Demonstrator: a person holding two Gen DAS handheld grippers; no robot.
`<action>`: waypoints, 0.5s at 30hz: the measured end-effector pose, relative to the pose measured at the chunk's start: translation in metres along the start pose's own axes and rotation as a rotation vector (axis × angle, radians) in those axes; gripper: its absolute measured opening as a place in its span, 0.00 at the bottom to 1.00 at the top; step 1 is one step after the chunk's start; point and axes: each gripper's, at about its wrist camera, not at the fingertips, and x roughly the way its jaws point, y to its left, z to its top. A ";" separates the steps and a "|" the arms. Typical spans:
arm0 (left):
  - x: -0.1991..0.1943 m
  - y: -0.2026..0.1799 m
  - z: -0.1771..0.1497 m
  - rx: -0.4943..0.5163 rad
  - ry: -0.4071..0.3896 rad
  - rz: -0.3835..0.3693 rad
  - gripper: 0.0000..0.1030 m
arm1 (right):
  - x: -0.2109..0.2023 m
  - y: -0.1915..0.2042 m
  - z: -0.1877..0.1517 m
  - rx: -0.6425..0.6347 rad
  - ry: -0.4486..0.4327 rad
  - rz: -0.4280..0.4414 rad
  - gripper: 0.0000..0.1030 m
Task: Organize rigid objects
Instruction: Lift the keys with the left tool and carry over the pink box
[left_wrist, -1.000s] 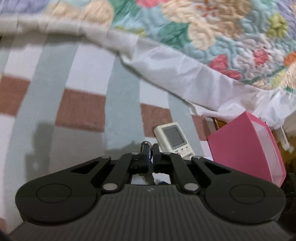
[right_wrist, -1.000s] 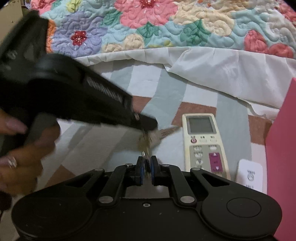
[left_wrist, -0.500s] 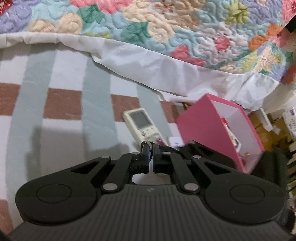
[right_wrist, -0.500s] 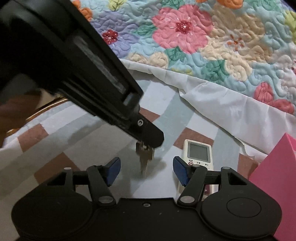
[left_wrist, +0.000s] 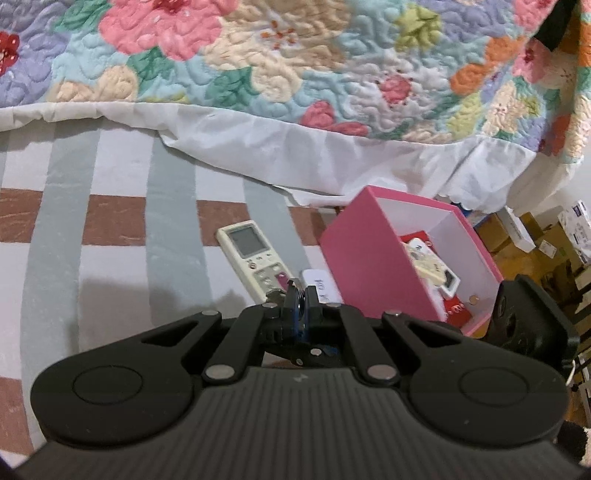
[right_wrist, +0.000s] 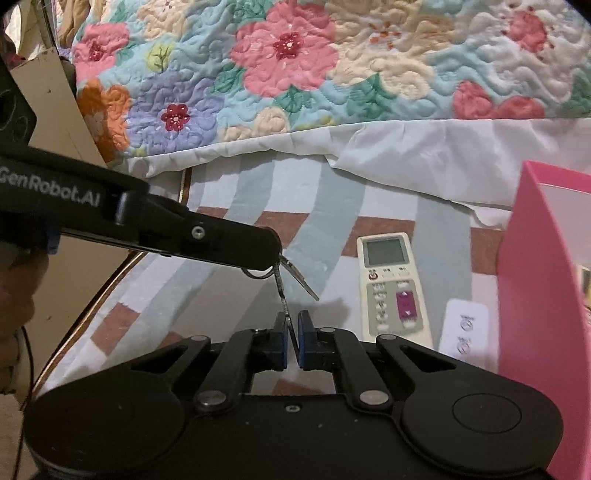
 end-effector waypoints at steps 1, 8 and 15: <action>-0.003 -0.004 -0.001 0.001 0.002 -0.006 0.02 | -0.005 0.002 0.001 0.003 0.009 0.000 0.06; -0.021 -0.031 -0.007 0.021 0.076 -0.015 0.02 | -0.042 0.016 0.003 -0.026 0.078 -0.066 0.07; -0.042 -0.061 -0.005 0.044 0.089 -0.061 0.02 | -0.090 0.026 0.005 -0.084 0.051 -0.101 0.07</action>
